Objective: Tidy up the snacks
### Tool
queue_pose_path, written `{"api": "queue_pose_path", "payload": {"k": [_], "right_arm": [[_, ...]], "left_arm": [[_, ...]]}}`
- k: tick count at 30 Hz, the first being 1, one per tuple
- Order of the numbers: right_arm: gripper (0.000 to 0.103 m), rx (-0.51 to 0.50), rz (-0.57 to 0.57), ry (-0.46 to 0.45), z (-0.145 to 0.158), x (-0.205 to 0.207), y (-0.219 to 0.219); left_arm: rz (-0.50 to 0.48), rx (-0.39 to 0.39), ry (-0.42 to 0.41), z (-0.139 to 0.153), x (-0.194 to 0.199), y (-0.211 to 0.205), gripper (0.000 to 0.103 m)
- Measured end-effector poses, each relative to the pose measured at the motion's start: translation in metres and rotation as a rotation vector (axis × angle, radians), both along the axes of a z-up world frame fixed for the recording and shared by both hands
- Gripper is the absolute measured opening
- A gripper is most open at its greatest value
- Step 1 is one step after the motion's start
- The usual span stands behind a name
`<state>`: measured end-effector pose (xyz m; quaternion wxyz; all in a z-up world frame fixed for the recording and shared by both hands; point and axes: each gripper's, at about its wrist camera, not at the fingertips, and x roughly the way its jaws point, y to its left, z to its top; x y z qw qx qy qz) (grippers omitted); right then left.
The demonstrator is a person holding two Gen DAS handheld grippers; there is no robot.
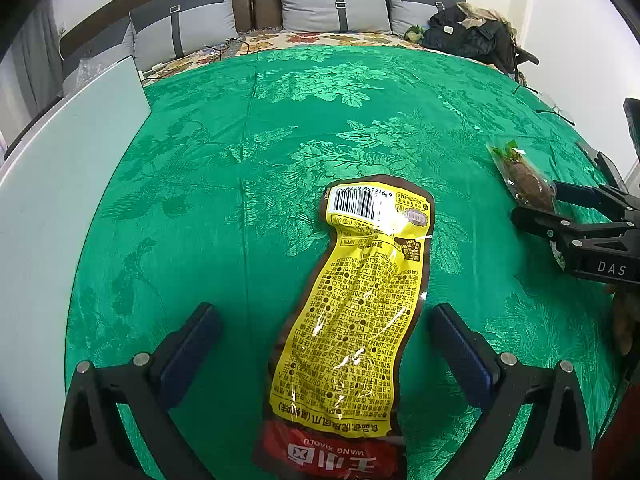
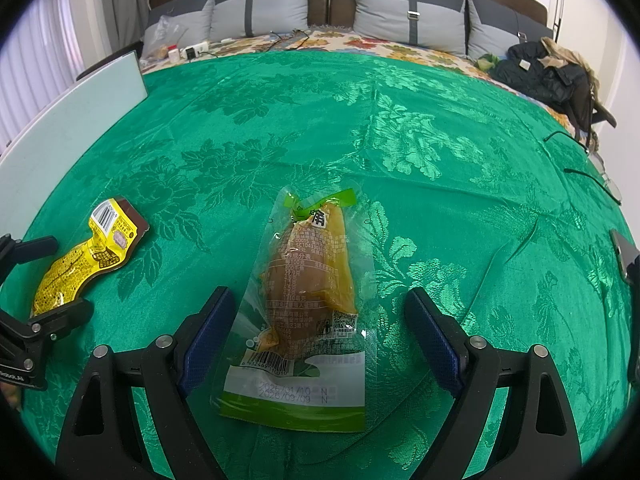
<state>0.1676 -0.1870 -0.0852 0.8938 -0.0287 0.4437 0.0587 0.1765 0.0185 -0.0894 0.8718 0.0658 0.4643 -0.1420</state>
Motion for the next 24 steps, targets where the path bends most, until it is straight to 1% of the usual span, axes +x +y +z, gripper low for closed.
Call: {"api": "queue_pose_path", "payload": {"k": [6,7,8,10,12,14,17,19,20,21,23,24], "right_arm": [[0.090,0.000,0.000,0.000,0.000,0.000,0.000],[0.090,0.000,0.000,0.000,0.000,0.000,0.000],[0.090,0.000,0.000,0.000,0.000,0.000,0.000],[0.090,0.000,0.000,0.000,0.000,0.000,0.000],[0.090,0.001,0.000,0.000,0.000,0.000,0.000],[0.090,0.001,0.000,-0.001,0.000,0.000,0.000],[0.090,0.000,0.000,-0.002,0.000,0.000,0.000],[0.090,0.002,0.000,-0.002,0.000,-0.001,-0.001],[0.090,0.008,0.001,-0.002,0.000,0.000,-0.001],[0.090,0.011,0.010,0.015,0.000,0.002,-0.001],[0.089,0.025,0.041,0.128,0.006,0.014,-0.006],[0.088,0.075,0.032,0.198,0.011,0.023,-0.012]], "left_arm": [[0.002,-0.002,0.000,0.000,0.000,0.001,0.103],[0.014,-0.002,-0.001,0.000,0.001,0.002,0.103],[0.037,-0.002,-0.002,0.001,0.001,0.004,0.103],[0.121,-0.008,-0.002,0.001,0.003,0.015,0.103],[0.166,-0.020,-0.001,0.001,0.005,0.022,0.103],[0.166,0.004,0.000,0.000,0.005,0.020,0.103],[0.165,0.013,0.011,0.000,0.005,0.018,0.103],[0.140,0.023,0.060,0.001,0.010,0.017,0.102],[0.120,0.029,0.084,0.002,0.012,0.016,0.100],[0.093,0.036,0.105,0.003,0.014,0.013,0.099],[0.039,0.049,0.150,0.003,0.017,0.009,0.099],[0.024,0.053,0.164,0.002,0.017,0.008,0.099]]}}
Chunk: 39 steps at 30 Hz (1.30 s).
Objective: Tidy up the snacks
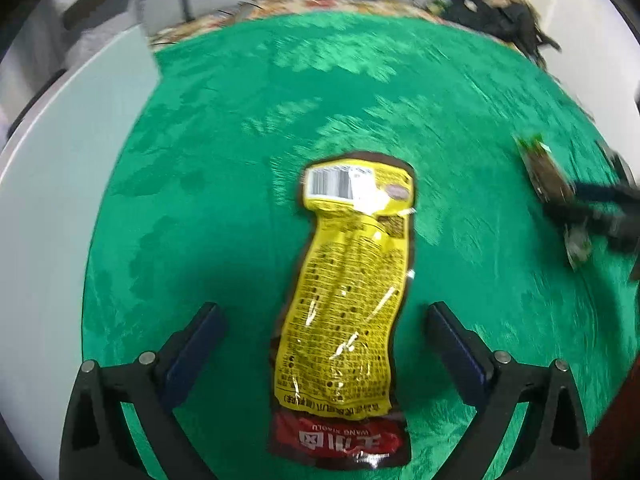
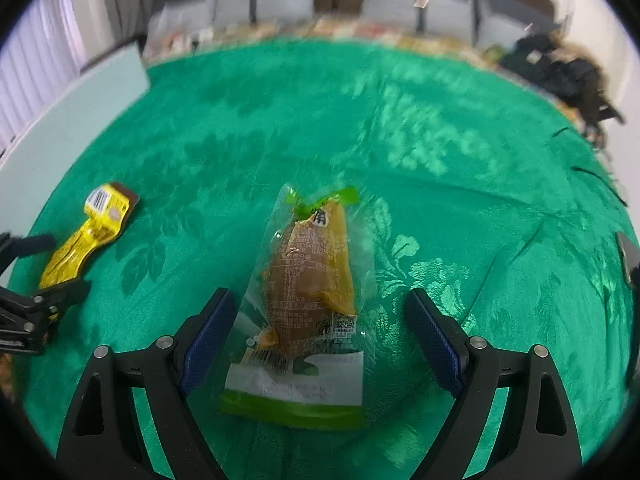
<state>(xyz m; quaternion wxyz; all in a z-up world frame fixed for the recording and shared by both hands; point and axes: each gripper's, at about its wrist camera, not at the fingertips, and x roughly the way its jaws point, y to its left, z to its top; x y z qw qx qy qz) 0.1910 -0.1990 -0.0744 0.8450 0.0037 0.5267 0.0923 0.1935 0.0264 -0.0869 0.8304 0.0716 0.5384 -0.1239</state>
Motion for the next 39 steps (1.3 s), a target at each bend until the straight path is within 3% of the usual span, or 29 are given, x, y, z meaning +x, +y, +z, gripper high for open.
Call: {"api": "queue_pose_path", "payload": {"k": [2,5,7,9,11,12,13,15,16,18,20,22,27,33,34,36,37,38,39], "right_arm": [[0.088,0.085,-0.056,0.088,0.008,0.013,-0.013],[0.088,0.120,-0.154,0.179,0.016,0.032,-0.025],[0.088,0.084,-0.168,0.169,0.022,0.038,-0.021],[0.088,0.048,-0.150,0.175,0.021,0.040,-0.008],[0.088,0.018,-0.121,0.196,0.012,0.040,0.008],[0.088,-0.005,-0.105,0.209,0.005,0.039,0.016],[0.085,-0.025,-0.094,0.214,0.001,0.038,0.021],[0.060,-0.107,-0.078,0.171,0.001,0.030,0.031],[0.059,-0.105,-0.063,0.152,0.005,0.026,0.034],[0.049,-0.055,-0.055,0.150,0.012,0.018,0.033],[0.017,-0.006,-0.047,0.103,0.031,0.006,0.030],[0.007,0.028,-0.054,0.081,0.047,-0.001,0.028],[0.008,0.041,-0.035,0.138,0.042,-0.003,0.027],[0.016,0.114,-0.174,0.171,0.029,0.009,0.011],[0.020,0.112,-0.186,0.174,0.028,0.012,0.011],[0.037,0.052,-0.196,0.204,0.016,0.023,0.025],[0.054,0.017,-0.195,0.206,0.013,0.026,0.029],[0.063,-0.039,-0.199,0.200,0.007,0.030,0.036],[0.063,-0.062,-0.203,0.218,0.001,0.033,0.038]], "left_arm": [[-0.015,0.003,0.025,-0.001,0.002,-0.001,0.099],[-0.017,0.004,0.029,0.000,0.002,-0.002,0.094],[-0.012,0.000,0.005,0.004,-0.001,-0.002,0.078],[-0.010,-0.003,-0.013,0.009,-0.003,-0.002,0.055],[-0.005,0.000,-0.011,0.010,-0.003,-0.001,0.053],[-0.001,-0.001,-0.019,0.011,-0.004,0.001,0.040],[0.005,-0.002,-0.030,0.012,-0.007,0.004,0.037],[0.032,-0.041,-0.020,0.014,-0.013,0.014,0.035],[0.045,-0.058,-0.021,0.015,-0.015,0.020,0.035],[0.075,-0.094,-0.027,0.018,-0.024,0.033,0.035],[0.103,-0.151,-0.033,0.024,-0.031,0.044,0.035],[0.131,-0.214,-0.038,0.033,-0.041,0.055,0.035],[0.163,-0.312,-0.044,0.049,-0.058,0.068,0.035],[0.151,-0.295,-0.064,0.053,-0.075,0.066,0.035],[0.150,-0.295,-0.060,0.052,-0.077,0.064,0.035],[0.151,-0.300,-0.051,0.050,-0.079,0.064,0.035],[0.151,-0.301,-0.049,0.050,-0.080,0.063,0.035],[0.151,-0.302,-0.051,0.050,-0.082,0.064,0.035],[0.151,-0.301,-0.052,0.051,-0.083,0.065,0.035]]}}
